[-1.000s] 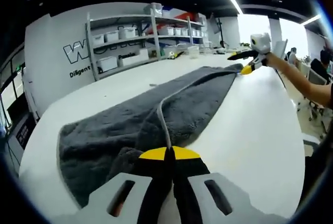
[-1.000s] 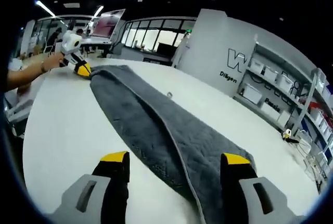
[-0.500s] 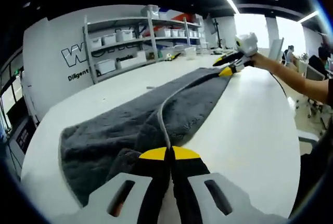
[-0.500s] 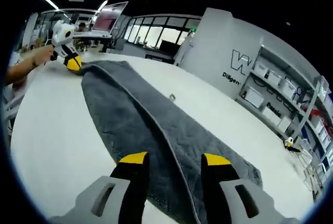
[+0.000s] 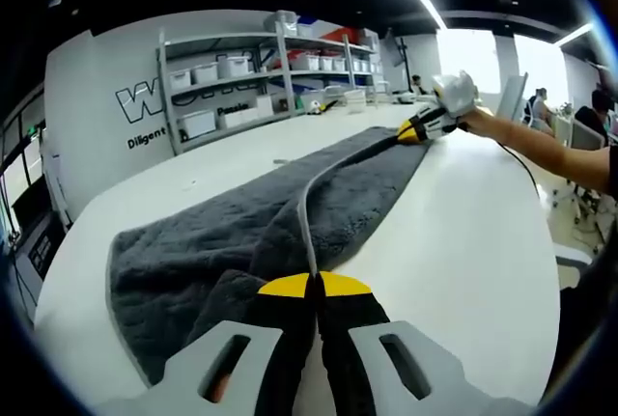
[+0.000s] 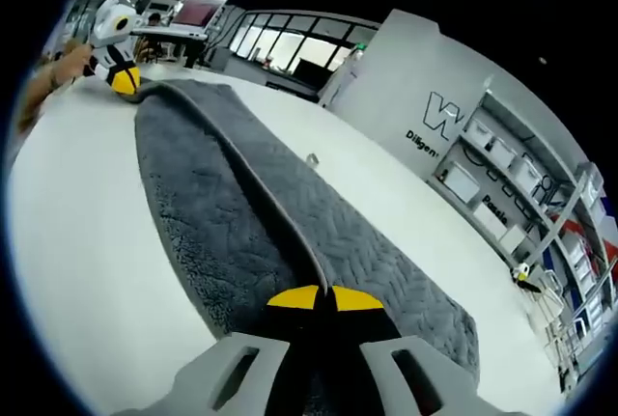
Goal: Open the folded towel by lifting each exposed corner and separating the folded layers until the towel lies flat within the target outline without major curled edges
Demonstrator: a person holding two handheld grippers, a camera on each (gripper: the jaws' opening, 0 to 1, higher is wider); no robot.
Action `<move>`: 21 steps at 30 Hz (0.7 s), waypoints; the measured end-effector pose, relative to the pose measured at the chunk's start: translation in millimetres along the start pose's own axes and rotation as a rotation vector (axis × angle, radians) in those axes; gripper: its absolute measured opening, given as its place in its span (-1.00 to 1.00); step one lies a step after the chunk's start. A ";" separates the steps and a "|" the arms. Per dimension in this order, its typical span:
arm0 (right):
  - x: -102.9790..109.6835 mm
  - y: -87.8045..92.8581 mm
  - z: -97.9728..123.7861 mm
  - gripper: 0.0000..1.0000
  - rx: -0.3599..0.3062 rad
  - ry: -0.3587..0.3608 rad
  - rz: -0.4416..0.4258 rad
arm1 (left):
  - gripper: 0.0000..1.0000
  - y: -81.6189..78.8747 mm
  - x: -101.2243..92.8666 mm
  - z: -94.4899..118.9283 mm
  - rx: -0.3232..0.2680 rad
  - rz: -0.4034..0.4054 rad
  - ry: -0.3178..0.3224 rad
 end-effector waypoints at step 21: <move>27.3 -13.5 67.9 -1.00 -0.067 -0.074 0.042 | -0.97 -7.9 -10.5 34.5 -0.001 -0.035 0.031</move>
Point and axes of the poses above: the point that each gripper's makers call its tool centre point, and the gripper's own axes: z roughly backward along the fingers, x roughly to its left, y roughly out of its underside, the point moved 5 cm from there along z, roughly backward along the fingers, and after that the axes turned 15 degrees about -x, right-handed, at the moved point
